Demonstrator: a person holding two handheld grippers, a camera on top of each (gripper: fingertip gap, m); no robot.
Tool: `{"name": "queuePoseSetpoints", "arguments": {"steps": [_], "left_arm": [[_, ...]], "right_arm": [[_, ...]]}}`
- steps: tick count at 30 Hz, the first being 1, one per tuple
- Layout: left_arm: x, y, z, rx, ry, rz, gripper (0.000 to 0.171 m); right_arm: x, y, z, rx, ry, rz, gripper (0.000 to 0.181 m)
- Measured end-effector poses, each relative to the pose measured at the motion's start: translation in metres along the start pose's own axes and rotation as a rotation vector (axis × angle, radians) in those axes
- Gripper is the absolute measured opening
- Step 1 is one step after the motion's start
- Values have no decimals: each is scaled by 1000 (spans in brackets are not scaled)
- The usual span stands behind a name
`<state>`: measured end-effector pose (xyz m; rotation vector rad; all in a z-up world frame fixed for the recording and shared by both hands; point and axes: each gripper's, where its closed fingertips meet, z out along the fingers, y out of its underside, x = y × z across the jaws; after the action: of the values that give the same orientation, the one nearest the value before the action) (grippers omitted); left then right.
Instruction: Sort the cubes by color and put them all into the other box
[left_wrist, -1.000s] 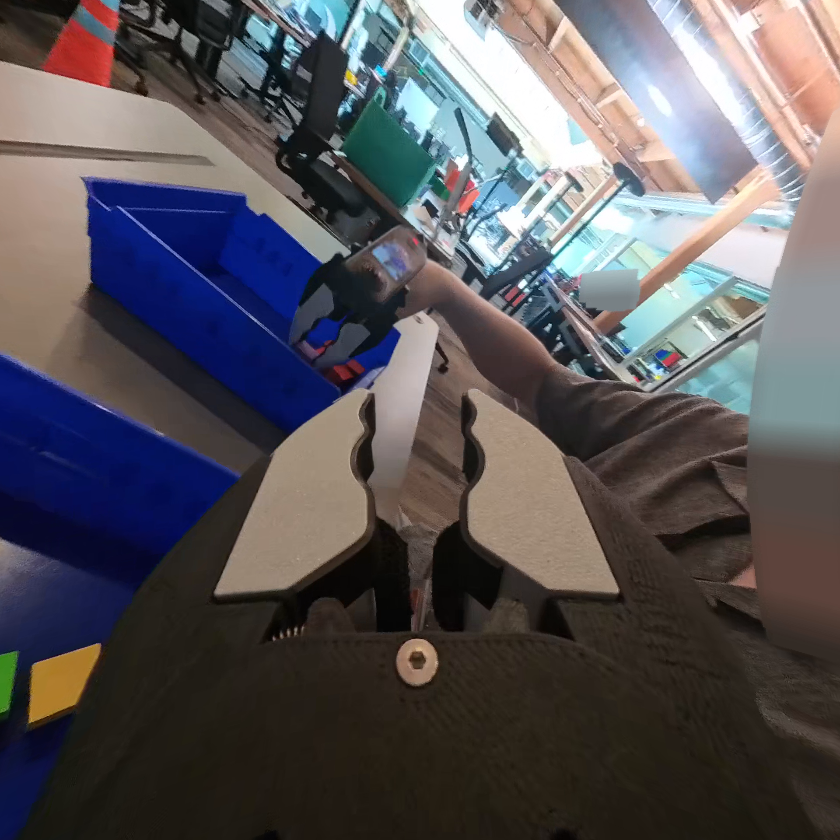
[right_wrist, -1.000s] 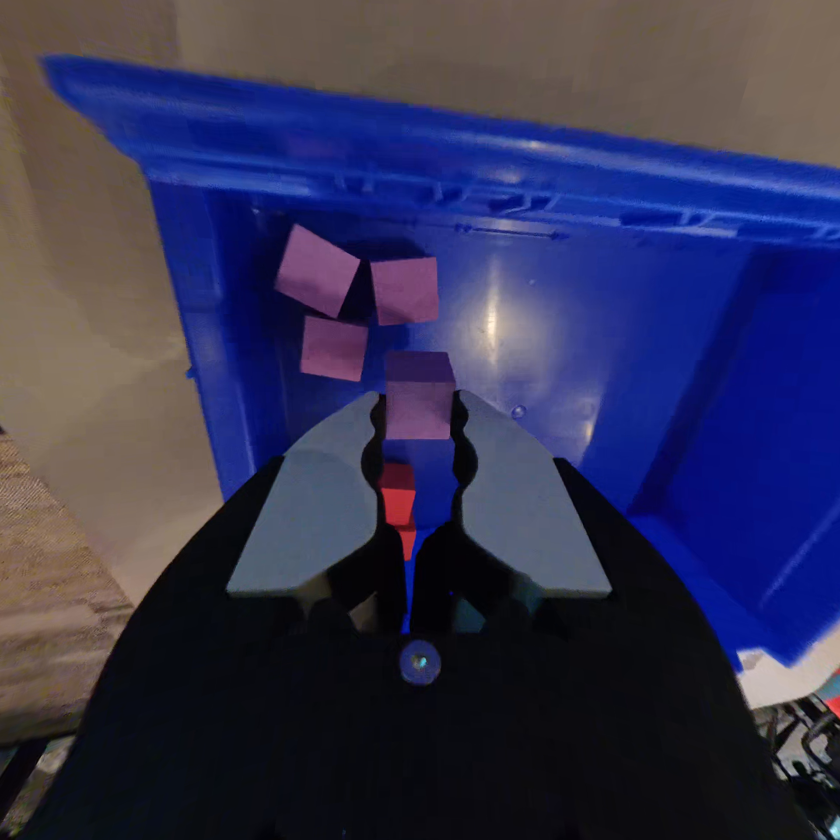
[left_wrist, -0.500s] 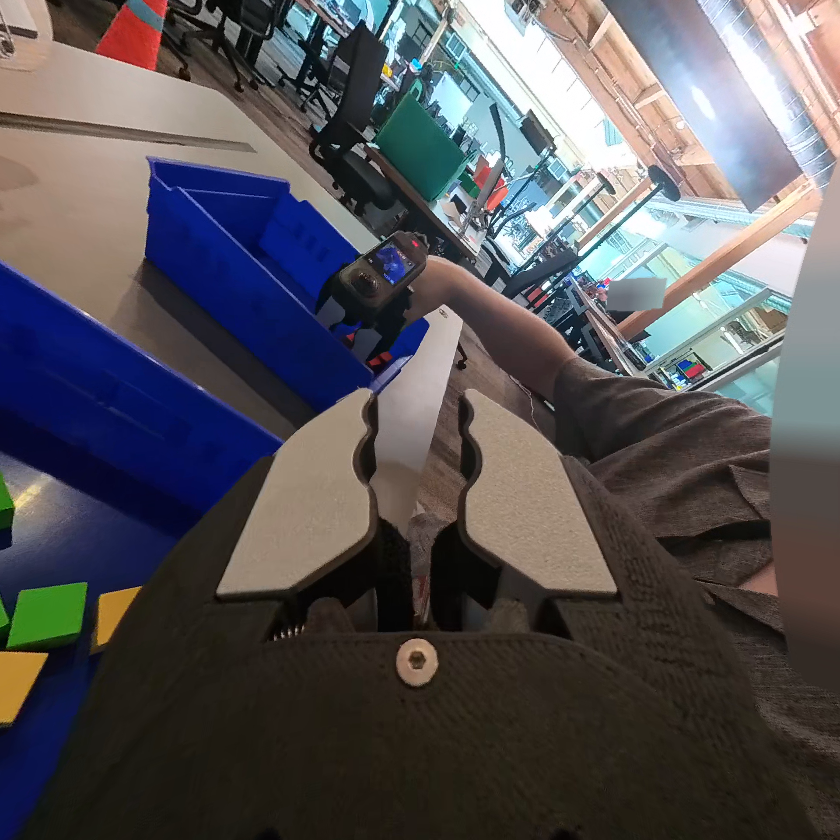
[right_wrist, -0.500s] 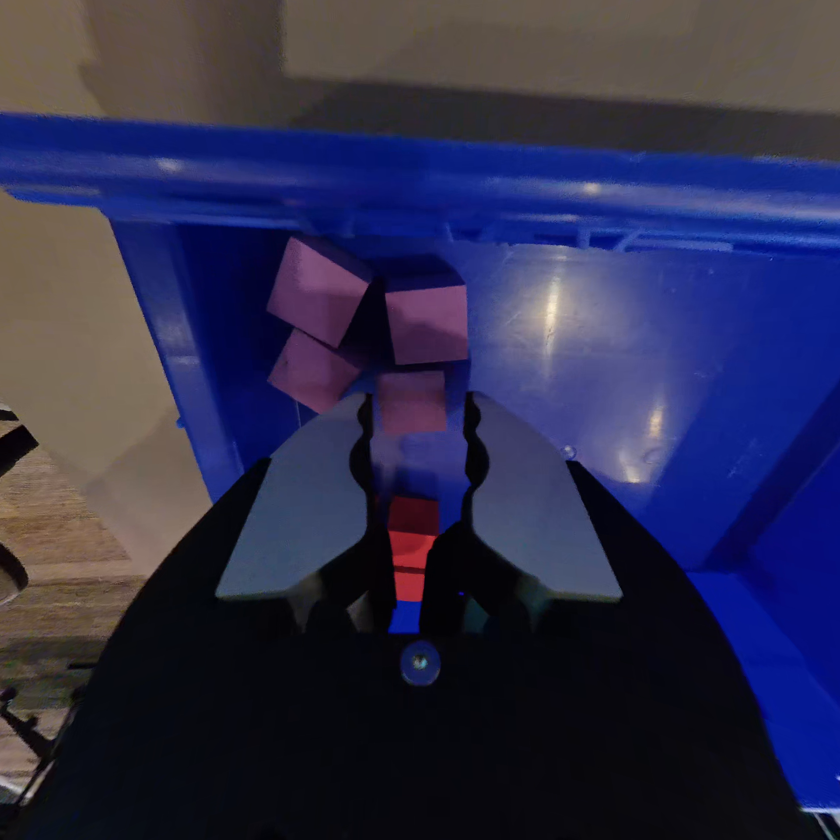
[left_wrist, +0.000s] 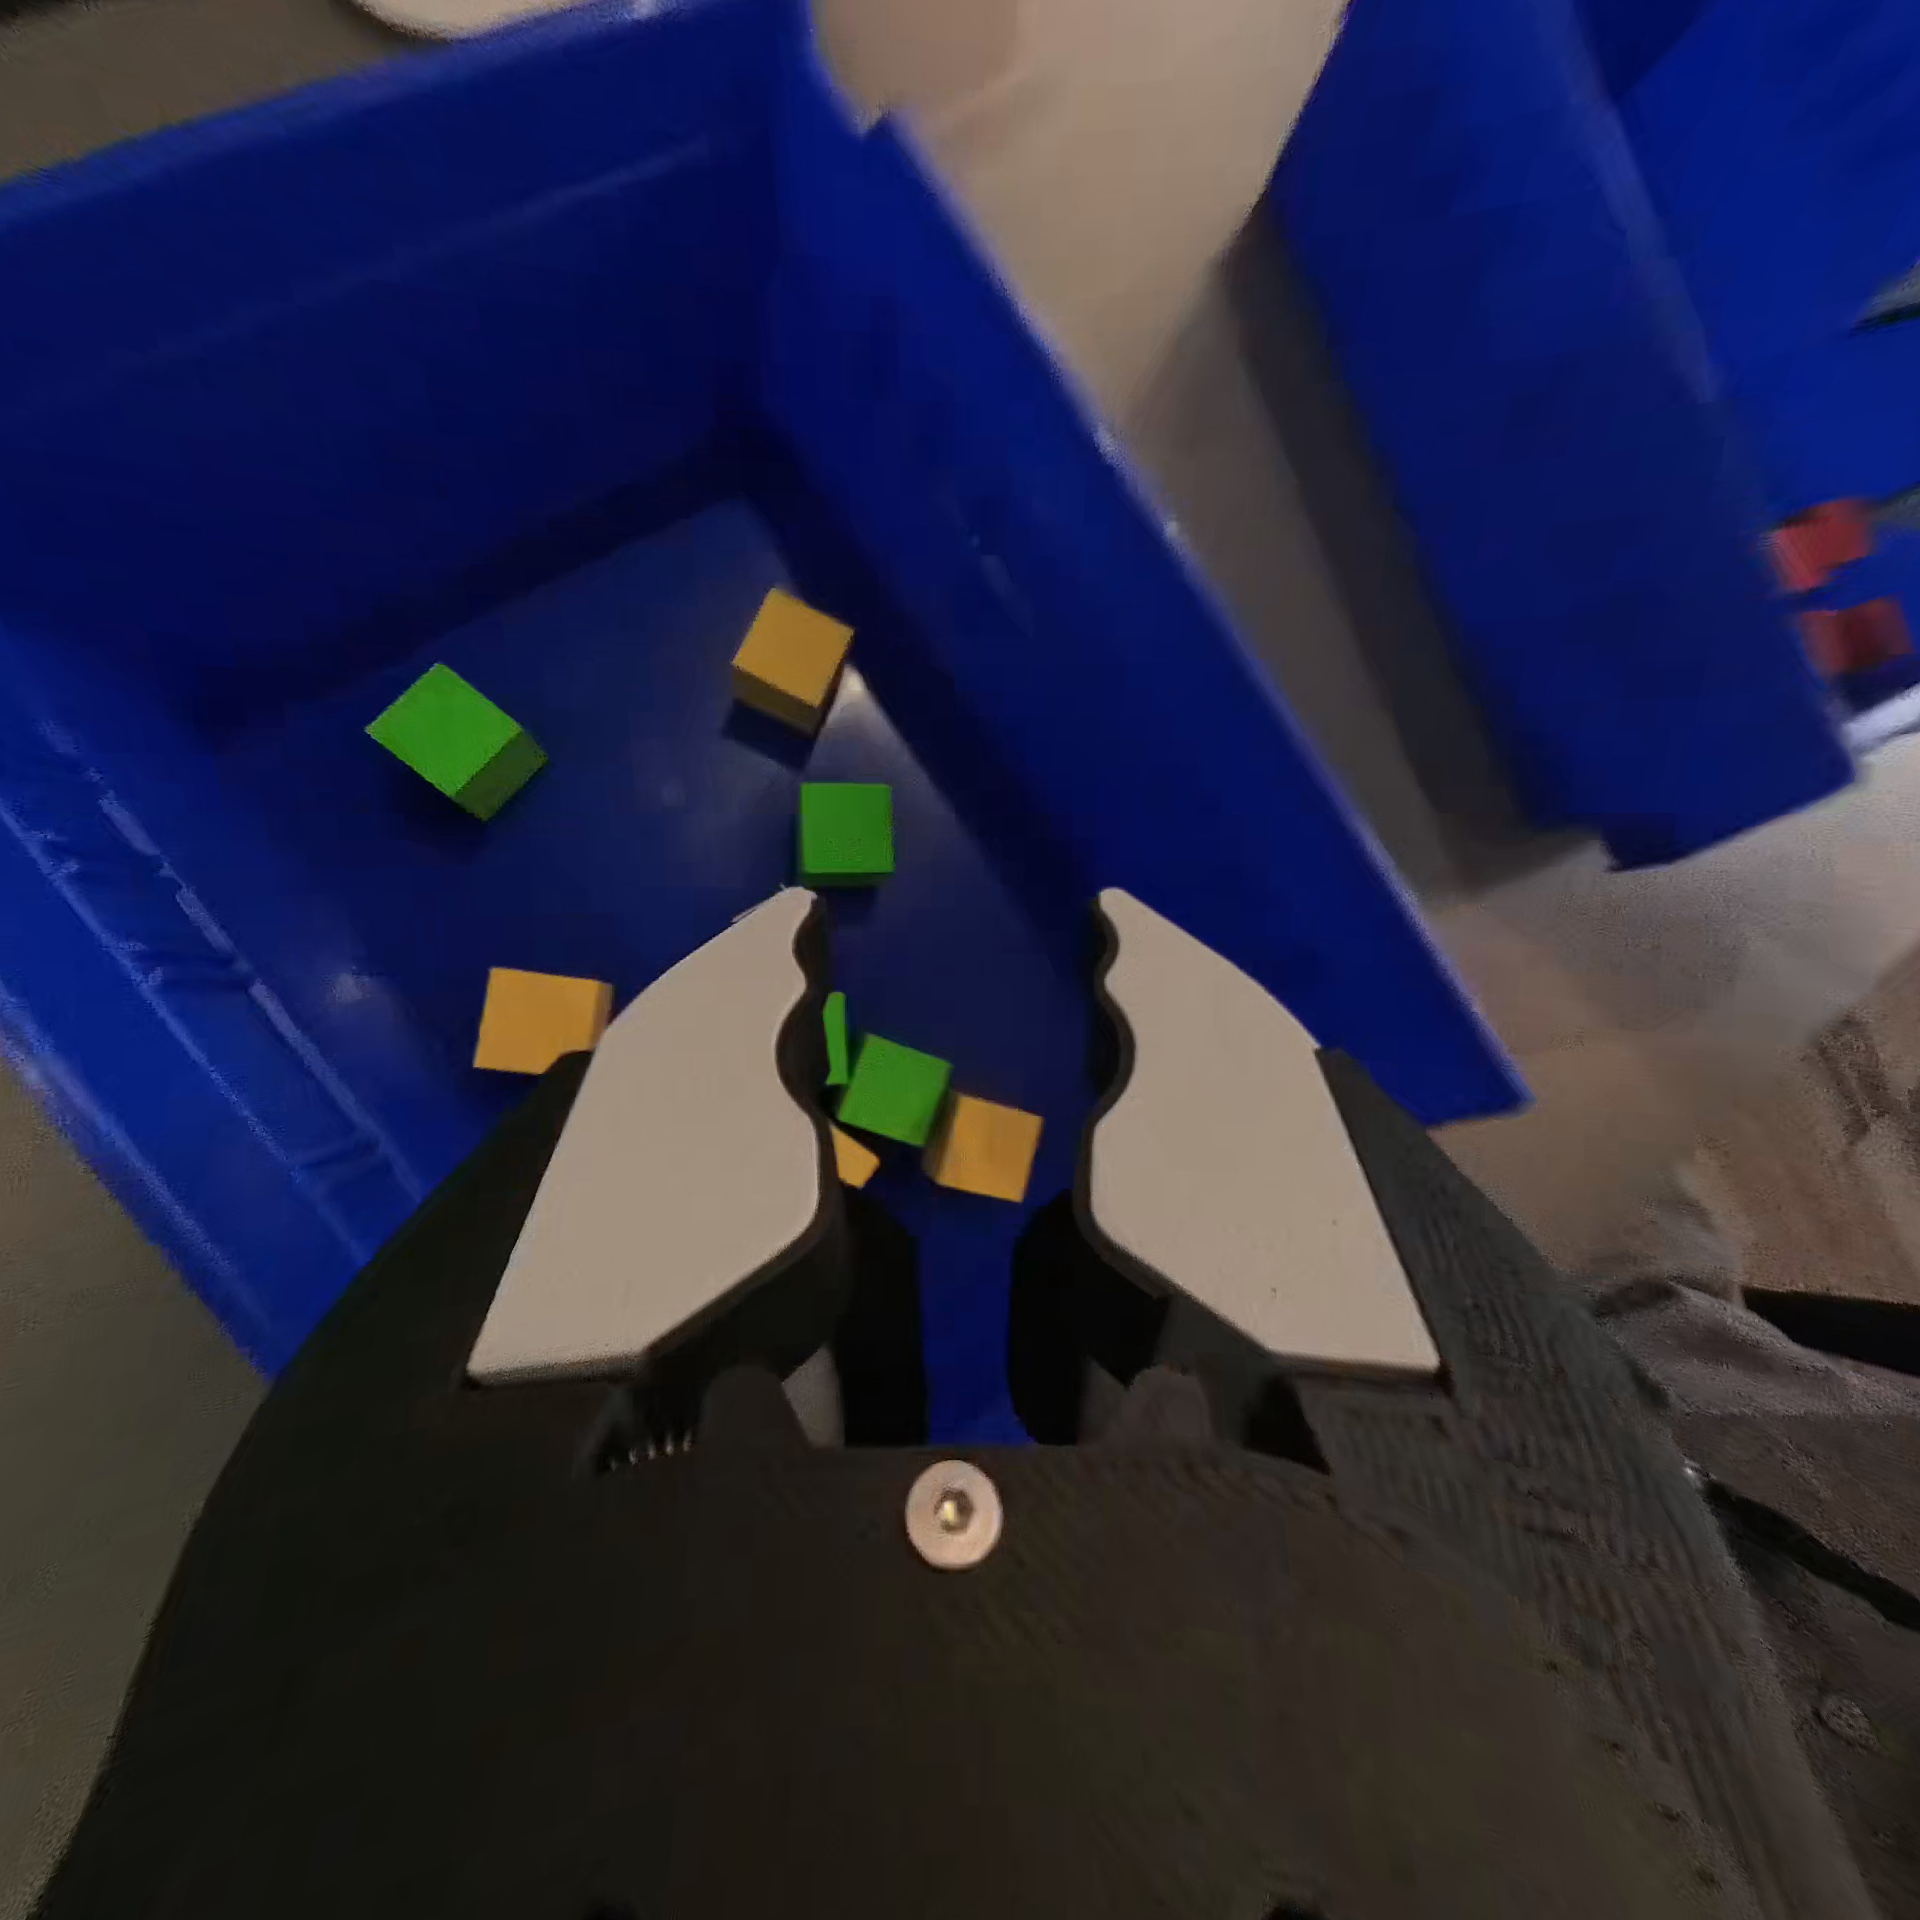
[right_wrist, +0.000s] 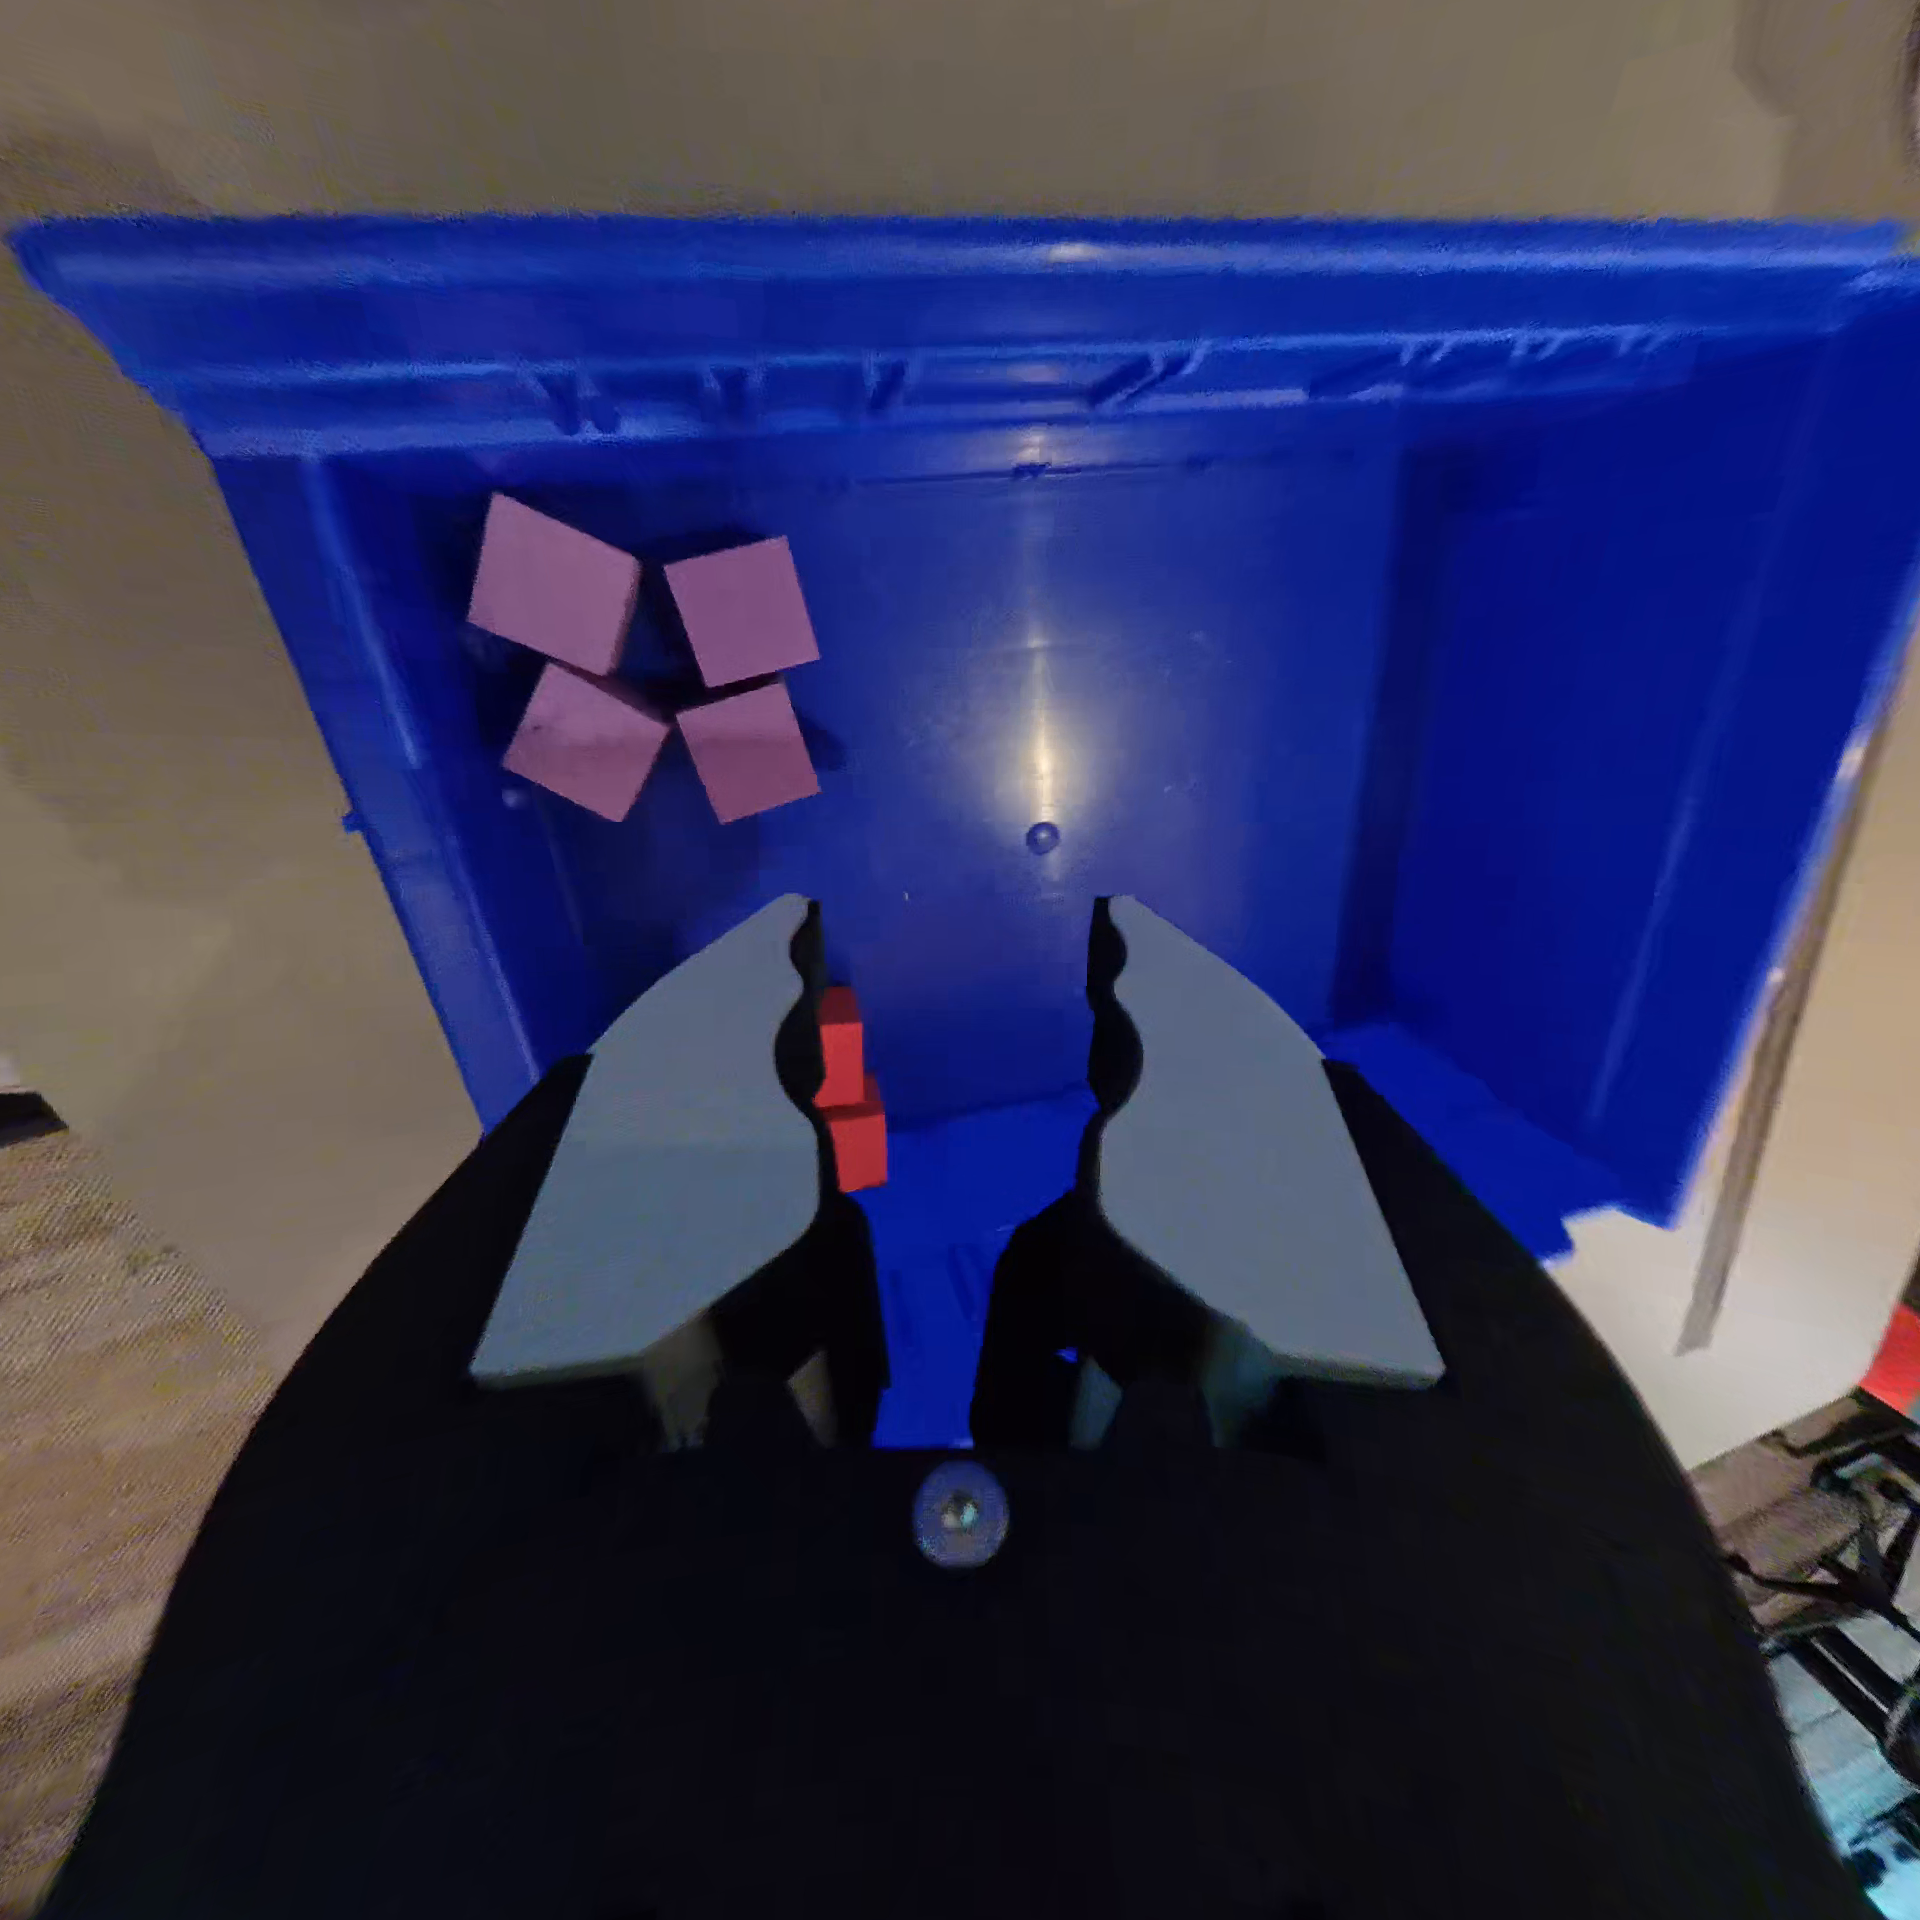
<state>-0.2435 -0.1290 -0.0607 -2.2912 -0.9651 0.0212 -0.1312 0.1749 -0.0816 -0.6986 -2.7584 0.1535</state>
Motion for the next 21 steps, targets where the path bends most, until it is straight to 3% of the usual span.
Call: {"name": "queuePoseSetpoints", "arguments": {"steps": [8,14,17,21], "left_arm": [[-24,13,66,-259,-85,-73,50],[-31,26,87,-333,-113,-79,51],[-32,29,92,-352,-105,-76,32],[-32,27,91,-355,-82,-81,30]], "right_arm": [[-5,0,-16,62,85,-37,47],[-5,6,-14,86,88,-30,46],[-6,5,-14,98,95,-36,45],[-5,3,-19,116,110,-39,45]]}}
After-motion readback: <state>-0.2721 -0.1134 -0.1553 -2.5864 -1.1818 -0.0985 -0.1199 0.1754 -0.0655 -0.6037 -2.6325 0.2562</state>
